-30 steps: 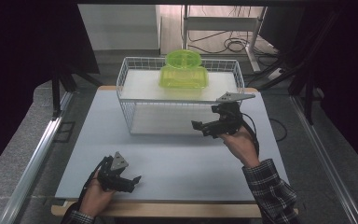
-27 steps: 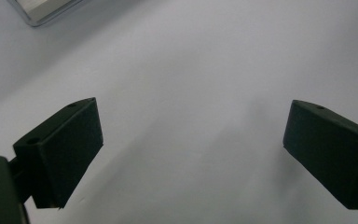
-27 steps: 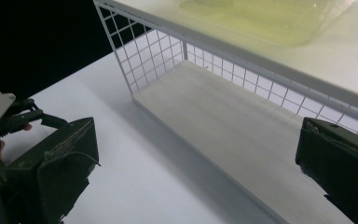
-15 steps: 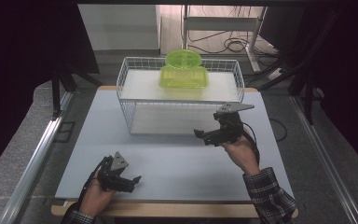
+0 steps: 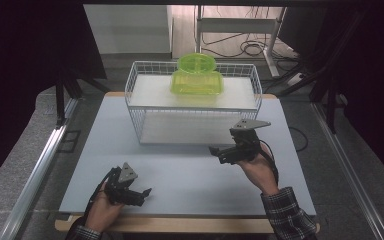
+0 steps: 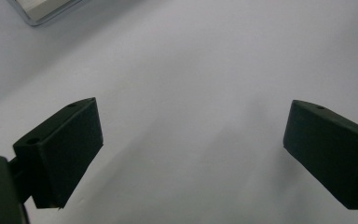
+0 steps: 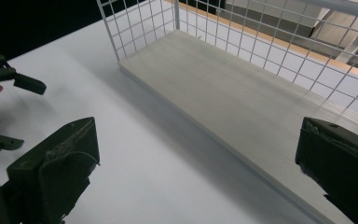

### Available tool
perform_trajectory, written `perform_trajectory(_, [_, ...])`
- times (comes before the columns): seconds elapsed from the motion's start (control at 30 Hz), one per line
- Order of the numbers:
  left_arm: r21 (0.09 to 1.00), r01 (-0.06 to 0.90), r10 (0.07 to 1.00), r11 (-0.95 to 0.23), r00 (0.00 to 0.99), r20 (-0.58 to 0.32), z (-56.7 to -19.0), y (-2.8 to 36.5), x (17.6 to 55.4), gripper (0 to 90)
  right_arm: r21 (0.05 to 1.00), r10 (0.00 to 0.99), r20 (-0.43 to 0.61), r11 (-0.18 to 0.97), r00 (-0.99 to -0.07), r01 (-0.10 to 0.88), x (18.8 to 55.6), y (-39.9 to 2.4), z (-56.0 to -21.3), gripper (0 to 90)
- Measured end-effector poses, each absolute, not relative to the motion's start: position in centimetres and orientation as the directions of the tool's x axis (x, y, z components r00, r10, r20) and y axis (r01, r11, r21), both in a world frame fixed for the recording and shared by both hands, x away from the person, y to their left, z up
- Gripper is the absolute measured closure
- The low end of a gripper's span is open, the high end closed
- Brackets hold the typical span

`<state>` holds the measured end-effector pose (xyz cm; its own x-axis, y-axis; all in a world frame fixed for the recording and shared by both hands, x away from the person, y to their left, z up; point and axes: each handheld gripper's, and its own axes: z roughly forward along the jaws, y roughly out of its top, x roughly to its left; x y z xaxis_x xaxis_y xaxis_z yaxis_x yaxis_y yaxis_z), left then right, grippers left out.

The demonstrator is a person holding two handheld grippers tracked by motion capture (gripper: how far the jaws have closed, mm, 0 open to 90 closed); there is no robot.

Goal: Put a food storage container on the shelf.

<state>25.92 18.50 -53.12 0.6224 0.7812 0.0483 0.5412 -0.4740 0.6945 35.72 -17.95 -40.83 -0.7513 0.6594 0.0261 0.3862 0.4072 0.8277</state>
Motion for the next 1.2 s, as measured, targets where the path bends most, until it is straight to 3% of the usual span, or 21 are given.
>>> perform_trajectory(1.2, [0.701,0.541,0.779,-0.465,0.627,0.032,-52.8,18.4,25.8,4.7,0.812,0.695,0.045,0.393,-0.718,0.432,33.1,-20.9,-43.7,0.0])
